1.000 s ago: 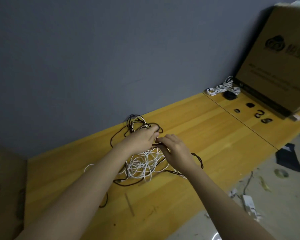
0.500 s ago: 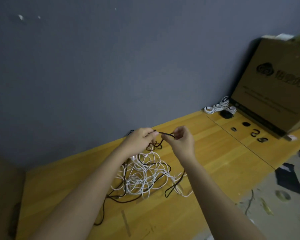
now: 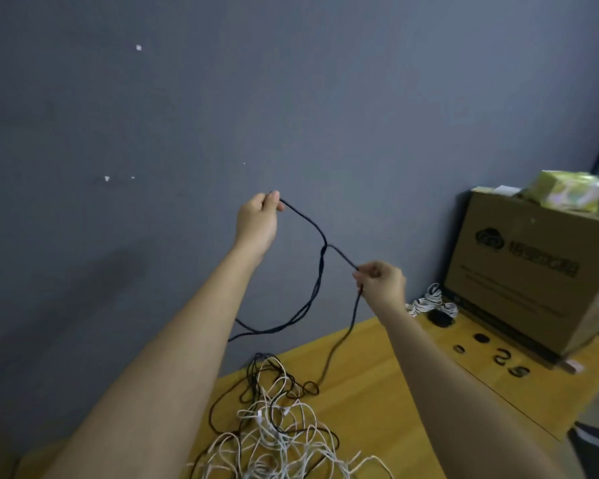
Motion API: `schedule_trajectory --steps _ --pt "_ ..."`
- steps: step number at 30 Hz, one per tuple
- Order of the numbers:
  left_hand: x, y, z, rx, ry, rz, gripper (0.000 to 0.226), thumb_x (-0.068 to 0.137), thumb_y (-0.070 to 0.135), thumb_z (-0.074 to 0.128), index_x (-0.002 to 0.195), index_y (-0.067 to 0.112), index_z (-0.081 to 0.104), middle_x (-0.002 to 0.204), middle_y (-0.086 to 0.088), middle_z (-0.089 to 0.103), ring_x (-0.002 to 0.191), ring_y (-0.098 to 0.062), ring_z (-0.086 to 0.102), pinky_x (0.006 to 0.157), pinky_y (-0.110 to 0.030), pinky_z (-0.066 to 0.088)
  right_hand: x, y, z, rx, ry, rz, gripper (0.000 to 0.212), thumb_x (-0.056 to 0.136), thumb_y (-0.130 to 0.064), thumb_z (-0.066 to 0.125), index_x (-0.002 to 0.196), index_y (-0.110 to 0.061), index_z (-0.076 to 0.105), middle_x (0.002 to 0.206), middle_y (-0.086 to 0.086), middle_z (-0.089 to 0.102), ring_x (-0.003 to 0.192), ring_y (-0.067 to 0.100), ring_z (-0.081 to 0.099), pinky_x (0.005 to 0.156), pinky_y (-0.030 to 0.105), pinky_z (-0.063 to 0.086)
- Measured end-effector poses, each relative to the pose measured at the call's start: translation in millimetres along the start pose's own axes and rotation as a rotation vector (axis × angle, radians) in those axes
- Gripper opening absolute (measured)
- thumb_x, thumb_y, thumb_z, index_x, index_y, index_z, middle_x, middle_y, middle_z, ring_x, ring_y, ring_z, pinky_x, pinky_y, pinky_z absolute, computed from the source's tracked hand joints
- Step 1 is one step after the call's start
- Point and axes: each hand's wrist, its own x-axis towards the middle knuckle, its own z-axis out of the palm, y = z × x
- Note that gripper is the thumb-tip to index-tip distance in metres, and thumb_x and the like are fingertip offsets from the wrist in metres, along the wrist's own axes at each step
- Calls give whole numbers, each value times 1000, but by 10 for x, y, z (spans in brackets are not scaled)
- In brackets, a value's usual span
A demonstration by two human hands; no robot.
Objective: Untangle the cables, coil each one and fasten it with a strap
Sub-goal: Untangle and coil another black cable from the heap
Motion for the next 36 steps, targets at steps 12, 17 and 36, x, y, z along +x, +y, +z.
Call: schedule_trajectory --steps 12,17,36 --pt "-389 -586 27 129 -245 -52 33 102 33 39 75 22 53 58 4 35 47 -11 31 48 -28 26 -464 886 8 -362 -166 151 38 96 -6 45 130 -18 56 115 7 63 54 12 52 43 21 38" --pt "-623 -679 193 255 -462 10 32 102 33 38 79 20 54 56 4 36 40 -4 30 46 -23 26 -615 578 182 161 -382 18 43 96 -2 39 134 -18 52 127 -9 57 96 -4 60 77 8 43" --pt "-1702 -2551 389 43 -355 -591 38 101 40 40 74 16 50 53 6 31 45 -11 26 46 -27 20 -1098 2429 570 44 -79 285 18 99 -13 49 109 -9 64 90 5 65 71 16 64 61 28 57"
